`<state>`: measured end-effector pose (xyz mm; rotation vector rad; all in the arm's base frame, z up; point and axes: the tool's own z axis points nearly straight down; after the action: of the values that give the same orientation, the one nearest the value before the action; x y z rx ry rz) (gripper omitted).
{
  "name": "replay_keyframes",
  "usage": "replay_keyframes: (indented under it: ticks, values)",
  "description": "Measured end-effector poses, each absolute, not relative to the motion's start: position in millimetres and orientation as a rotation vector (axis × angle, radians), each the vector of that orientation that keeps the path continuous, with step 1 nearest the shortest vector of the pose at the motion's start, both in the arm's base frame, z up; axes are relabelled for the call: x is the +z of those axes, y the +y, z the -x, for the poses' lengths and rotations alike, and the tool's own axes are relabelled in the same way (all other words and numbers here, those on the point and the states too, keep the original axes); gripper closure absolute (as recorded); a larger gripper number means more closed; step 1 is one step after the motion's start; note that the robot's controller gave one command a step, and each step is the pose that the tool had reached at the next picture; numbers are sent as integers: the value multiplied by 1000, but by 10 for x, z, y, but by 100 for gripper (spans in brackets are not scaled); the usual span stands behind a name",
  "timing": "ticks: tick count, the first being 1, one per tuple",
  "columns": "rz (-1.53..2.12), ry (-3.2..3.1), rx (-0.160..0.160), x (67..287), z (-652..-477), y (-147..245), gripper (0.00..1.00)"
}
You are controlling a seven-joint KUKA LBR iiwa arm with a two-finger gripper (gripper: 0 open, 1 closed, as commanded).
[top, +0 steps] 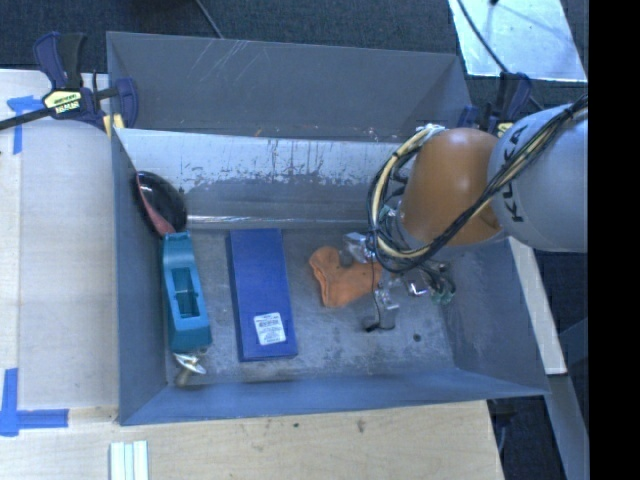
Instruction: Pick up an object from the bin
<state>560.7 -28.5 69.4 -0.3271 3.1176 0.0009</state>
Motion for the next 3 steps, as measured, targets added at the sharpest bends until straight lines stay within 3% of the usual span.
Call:
replay_keyframes:
  ticks: [1, 3]
  values:
    - [515, 3085, -3, 719, -5711, -205, 100]
    - [515, 3091, -1, 757, -5696, -205, 100]
